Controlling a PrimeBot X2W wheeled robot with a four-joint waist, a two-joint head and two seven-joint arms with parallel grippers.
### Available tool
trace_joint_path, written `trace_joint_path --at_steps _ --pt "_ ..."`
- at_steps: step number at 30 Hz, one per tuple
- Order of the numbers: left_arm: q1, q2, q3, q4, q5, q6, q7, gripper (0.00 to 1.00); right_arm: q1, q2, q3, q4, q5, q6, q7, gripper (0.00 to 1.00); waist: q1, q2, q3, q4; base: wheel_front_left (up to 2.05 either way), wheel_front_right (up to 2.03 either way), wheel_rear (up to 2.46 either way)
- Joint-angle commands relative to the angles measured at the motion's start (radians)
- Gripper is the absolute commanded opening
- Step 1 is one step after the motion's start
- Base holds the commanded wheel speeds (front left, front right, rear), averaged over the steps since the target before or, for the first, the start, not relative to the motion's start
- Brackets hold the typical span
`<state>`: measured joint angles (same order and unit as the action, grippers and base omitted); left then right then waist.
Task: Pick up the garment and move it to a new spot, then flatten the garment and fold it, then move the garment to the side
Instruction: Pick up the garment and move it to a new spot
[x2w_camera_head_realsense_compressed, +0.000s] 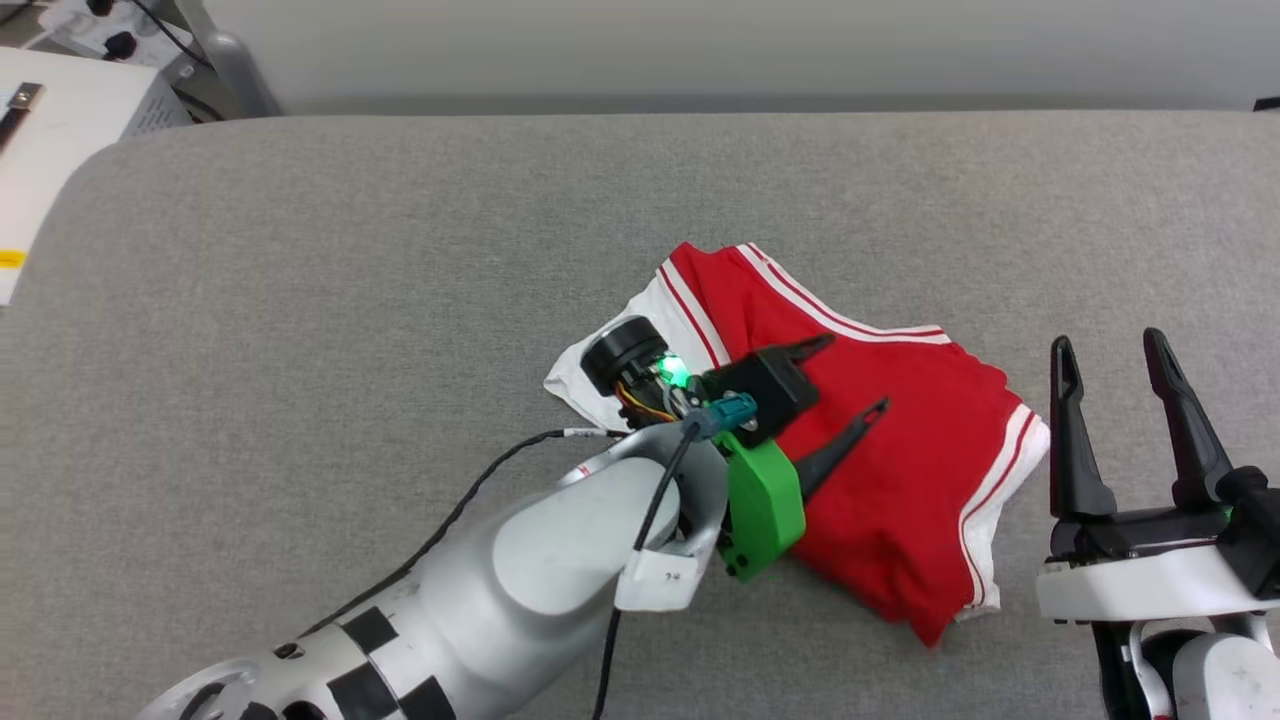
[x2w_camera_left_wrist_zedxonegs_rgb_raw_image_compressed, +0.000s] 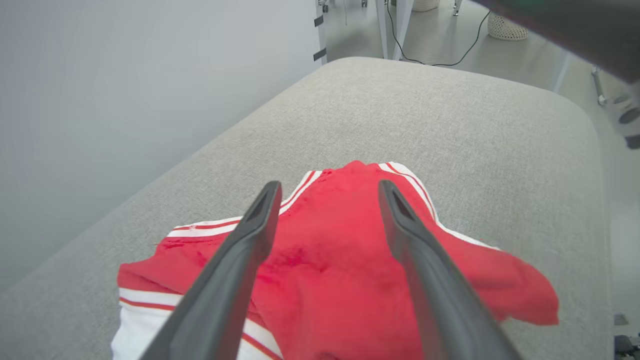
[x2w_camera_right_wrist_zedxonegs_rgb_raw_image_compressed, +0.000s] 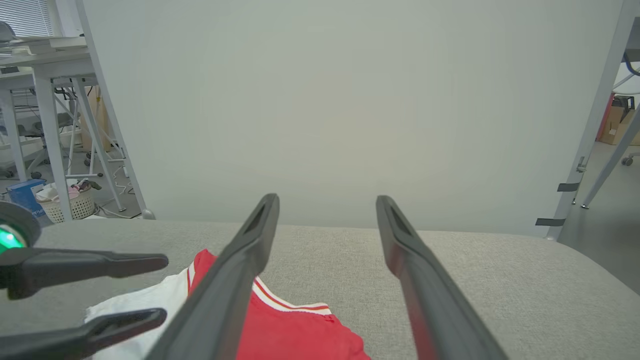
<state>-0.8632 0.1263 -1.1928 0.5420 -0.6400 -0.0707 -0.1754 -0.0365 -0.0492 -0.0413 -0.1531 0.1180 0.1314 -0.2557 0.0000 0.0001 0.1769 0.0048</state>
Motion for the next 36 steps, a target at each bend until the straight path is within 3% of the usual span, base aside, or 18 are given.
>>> trace_joint_path --at_steps 1,6,7,11,18,23,36 --pt "0.001 0.017 0.014 0.001 0.014 0.024 -0.022 1.00 0.018 -0.001 -0.002 0.005 0.005 -0.001 -0.006 1.00 0.0000 -0.0001 -0.045 0.036 0.00 0.00 0.00" --pt "0.057 0.074 0.100 -0.039 0.011 0.117 -0.076 1.00 0.046 -0.001 0.001 0.017 0.005 -0.001 -0.006 1.00 0.0000 -0.0001 -0.078 0.055 0.00 0.00 0.00" --pt "0.114 0.116 0.178 -0.084 0.017 0.183 -0.085 1.00 0.058 -0.001 0.001 0.025 0.005 -0.001 -0.006 1.00 0.0000 -0.0001 -0.092 0.062 0.00 0.00 0.00" --pt "0.224 0.166 0.333 -0.205 0.070 0.268 -0.086 1.00 0.070 -0.001 -0.006 0.034 0.008 -0.001 -0.006 1.00 0.0000 -0.0001 -0.101 0.068 0.00 0.00 0.00" --pt "0.468 0.205 0.600 -0.353 0.181 0.344 -0.086 1.00 0.085 -0.001 -0.027 0.055 0.016 -0.001 -0.006 1.00 0.0000 -0.0001 -0.119 0.073 0.00 0.00 0.00" --pt "0.608 0.182 0.743 -0.397 0.244 0.337 -0.086 1.00 0.098 -0.001 -0.040 0.066 0.021 -0.001 -0.006 1.00 0.0000 -0.0001 -0.131 0.075 0.00 0.00 0.00" --pt "0.820 0.047 0.964 -0.393 0.378 0.219 -0.086 1.00 0.136 -0.001 -0.057 0.096 0.054 -0.001 -0.006 1.00 0.0000 -0.0001 -0.161 0.064 0.00 0.00 0.00"
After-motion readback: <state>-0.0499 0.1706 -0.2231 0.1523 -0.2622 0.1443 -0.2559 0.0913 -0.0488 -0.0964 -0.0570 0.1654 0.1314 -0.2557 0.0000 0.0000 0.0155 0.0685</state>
